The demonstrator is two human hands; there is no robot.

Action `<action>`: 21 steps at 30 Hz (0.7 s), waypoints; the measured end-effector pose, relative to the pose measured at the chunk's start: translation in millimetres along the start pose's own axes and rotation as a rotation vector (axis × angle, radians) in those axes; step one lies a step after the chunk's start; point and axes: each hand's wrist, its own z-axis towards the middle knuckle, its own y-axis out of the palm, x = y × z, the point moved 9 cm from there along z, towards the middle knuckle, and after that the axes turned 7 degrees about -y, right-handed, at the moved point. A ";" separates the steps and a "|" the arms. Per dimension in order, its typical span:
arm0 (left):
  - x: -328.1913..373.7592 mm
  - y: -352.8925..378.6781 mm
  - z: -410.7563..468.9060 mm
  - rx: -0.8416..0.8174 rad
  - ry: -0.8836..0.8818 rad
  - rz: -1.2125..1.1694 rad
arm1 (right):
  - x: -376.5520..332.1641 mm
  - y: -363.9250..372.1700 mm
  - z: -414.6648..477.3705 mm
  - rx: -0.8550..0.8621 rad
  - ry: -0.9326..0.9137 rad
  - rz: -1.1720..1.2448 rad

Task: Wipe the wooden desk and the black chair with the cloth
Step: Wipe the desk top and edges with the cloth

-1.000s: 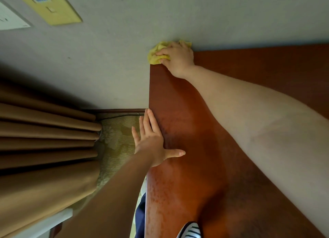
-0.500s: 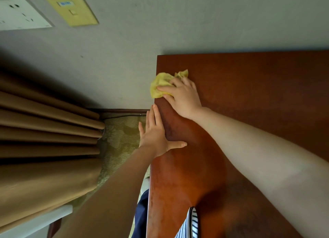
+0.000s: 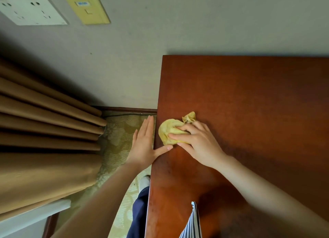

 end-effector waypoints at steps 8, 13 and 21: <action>28.2 11.2 41.6 -0.041 -0.189 -0.145 | 67.1 -45.6 -29.2 0.289 0.286 -0.114; 24.6 24.8 53.1 -0.031 -0.341 0.026 | 116.0 -68.1 -13.1 0.344 0.396 -0.139; 17.3 36.5 61.4 -0.103 -0.390 0.152 | 182.5 -97.0 62.0 0.324 0.396 -0.148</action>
